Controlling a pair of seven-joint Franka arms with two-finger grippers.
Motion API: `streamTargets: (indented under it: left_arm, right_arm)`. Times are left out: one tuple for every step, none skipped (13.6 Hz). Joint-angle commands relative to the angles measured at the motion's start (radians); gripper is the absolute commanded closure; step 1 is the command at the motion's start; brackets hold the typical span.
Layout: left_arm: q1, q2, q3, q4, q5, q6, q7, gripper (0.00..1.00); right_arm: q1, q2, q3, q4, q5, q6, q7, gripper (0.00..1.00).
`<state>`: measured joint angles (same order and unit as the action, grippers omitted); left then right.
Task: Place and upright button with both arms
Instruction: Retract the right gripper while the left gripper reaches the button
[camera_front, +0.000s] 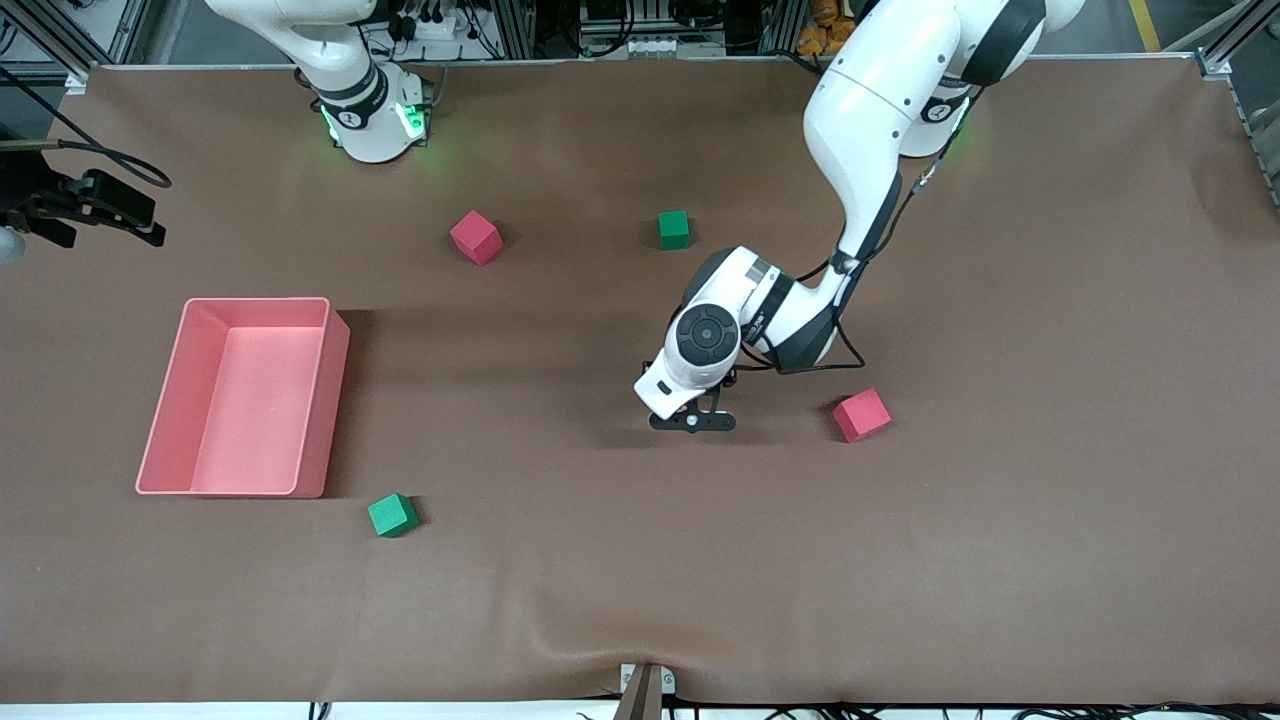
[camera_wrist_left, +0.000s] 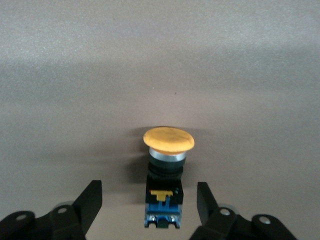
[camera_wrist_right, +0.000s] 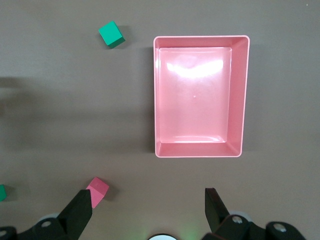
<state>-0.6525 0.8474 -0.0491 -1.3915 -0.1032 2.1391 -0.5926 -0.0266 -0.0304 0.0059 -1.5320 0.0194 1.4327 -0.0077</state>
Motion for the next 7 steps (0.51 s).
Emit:
streamTargets:
  left_arm:
    - [-0.006,0.016,0.003,0.025,0.017,0.01,-0.006,0.15]
    - [-0.009,0.018,0.003,0.025,0.019,0.013,-0.004,0.15]
    - [-0.015,0.019,0.003,0.026,0.019,0.03,-0.004,0.15]
    - [-0.015,0.019,0.003,0.025,0.019,0.042,-0.006,0.16]
    - [-0.015,0.019,0.003,0.025,0.019,0.042,-0.004,0.18]
    - [-0.015,0.019,0.003,0.025,0.02,0.042,-0.007,0.18]
    - [-0.019,0.018,0.003,0.023,0.026,0.042,-0.007,0.22]
  right_arm:
    - [-0.024,-0.031,0.011,-0.025,0.021,-0.017,0.002,0.0]
    - [-0.021,-0.028,0.011,-0.016,0.016,-0.018,0.0,0.0]
    - [-0.021,-0.023,0.012,-0.007,0.014,-0.017,0.0,0.0]
    - [-0.018,-0.016,0.014,0.006,0.016,-0.017,0.0,0.0]
    - [-0.016,-0.011,0.014,0.007,0.014,-0.017,0.0,0.0]
    - [-0.021,-0.008,0.014,0.006,0.013,-0.017,0.002,0.0]
    - [-0.029,-0.008,0.012,0.006,0.014,-0.017,0.0,0.0]
